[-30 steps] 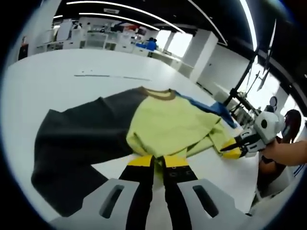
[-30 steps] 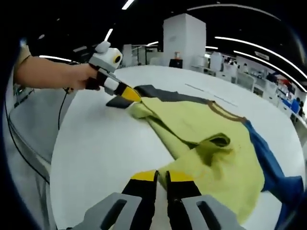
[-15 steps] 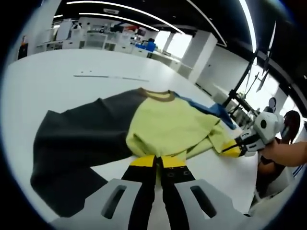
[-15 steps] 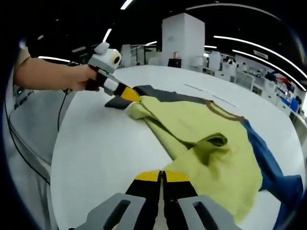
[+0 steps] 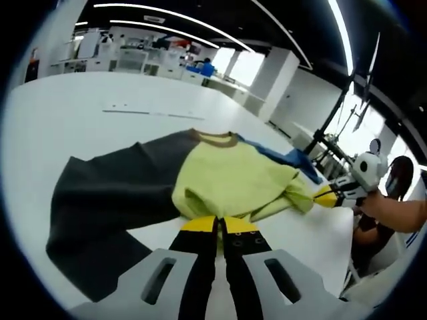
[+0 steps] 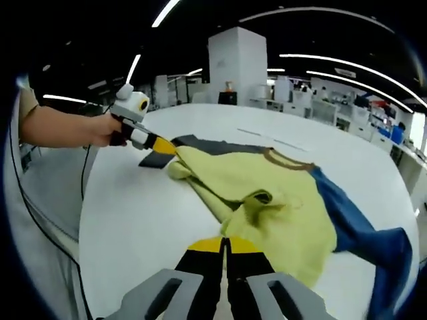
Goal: Fold the garment on the visible template until the final outline fits inside the template.
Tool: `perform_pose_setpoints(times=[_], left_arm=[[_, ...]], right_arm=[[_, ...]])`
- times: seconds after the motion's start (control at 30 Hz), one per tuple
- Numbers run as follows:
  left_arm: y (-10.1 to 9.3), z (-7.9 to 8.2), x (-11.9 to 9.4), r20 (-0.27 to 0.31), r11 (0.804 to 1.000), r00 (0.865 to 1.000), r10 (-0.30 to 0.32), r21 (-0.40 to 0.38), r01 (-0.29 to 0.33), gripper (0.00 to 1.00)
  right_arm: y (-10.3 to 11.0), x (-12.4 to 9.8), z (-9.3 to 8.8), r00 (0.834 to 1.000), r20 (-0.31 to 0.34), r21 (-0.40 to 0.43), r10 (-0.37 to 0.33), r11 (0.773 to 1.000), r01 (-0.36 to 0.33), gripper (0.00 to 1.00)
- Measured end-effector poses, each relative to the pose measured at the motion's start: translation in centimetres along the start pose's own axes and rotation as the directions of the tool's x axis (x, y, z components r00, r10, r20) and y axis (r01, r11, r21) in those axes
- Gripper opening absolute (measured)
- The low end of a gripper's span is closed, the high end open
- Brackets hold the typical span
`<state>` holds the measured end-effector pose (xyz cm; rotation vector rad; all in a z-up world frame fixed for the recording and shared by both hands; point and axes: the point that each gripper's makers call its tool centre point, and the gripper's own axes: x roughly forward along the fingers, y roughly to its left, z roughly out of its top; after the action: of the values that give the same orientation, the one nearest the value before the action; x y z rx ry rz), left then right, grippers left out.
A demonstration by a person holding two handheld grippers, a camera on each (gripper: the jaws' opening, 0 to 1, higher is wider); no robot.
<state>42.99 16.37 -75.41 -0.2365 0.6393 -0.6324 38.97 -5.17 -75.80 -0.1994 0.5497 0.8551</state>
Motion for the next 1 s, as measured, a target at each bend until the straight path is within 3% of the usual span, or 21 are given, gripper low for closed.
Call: perform_pose_setpoints(times=[0.6,1.0], left_arm=[[-1.3,-0.9,-2.2,0.013,1.0,1.0,-0.012,-0.008,0.012,0.0],[-2.2,-2.5,-4.1,-0.002,1.0,1.0,-0.02,-0.006,0.02,0.0]], right_arm=[[-3.0,-5.0,-2.2,0.995,0.009,0.079,-0.095,0.992,0.094,0.0],[-4.2,-7.7,-3.8,0.99,0.004,0.108,-0.139,0.984,0.138,0.0]])
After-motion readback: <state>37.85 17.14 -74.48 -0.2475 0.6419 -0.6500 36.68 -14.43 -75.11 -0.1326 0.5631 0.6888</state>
